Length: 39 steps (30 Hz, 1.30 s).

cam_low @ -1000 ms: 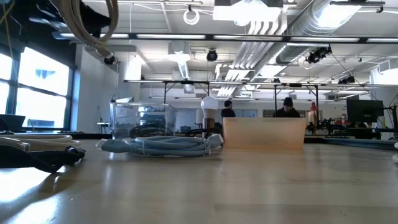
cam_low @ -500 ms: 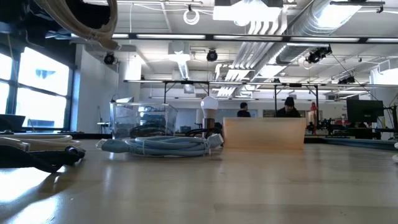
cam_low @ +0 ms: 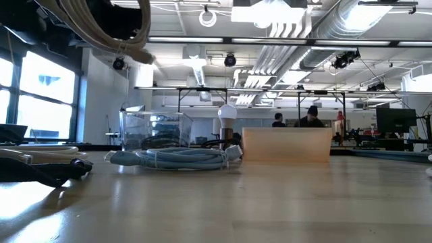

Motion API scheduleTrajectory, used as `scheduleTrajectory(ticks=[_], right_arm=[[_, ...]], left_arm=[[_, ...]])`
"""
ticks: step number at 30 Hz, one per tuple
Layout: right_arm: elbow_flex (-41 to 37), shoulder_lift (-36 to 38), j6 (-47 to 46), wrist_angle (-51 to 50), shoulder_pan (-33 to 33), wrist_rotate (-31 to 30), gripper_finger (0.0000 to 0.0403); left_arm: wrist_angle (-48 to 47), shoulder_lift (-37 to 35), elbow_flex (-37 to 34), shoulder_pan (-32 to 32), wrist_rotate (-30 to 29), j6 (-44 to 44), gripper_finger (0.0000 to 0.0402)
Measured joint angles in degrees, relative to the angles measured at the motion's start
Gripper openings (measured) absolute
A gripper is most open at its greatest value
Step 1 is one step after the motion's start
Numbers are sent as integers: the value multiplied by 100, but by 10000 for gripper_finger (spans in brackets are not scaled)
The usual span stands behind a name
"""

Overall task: Pick & Place USB Port
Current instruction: Put the light brown charger cable into the orange bin

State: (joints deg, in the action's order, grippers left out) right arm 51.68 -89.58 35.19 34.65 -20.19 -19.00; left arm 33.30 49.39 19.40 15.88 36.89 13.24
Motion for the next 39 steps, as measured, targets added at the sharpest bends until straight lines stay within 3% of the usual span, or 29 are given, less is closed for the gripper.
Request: scheduleTrajectory(ticks=[11,21,39], right_arm=[[0,-2,-313,37,299,88,209],[0,-2,-324,24,411,29,209],[0,-4,-326,-225,411,-212,209]], left_arm=[[1763,1645,122,-537,-148,-25,0],[1943,2812,1014,-932,-379,135,0],[1939,3331,1552,-1114,-427,171,0]])
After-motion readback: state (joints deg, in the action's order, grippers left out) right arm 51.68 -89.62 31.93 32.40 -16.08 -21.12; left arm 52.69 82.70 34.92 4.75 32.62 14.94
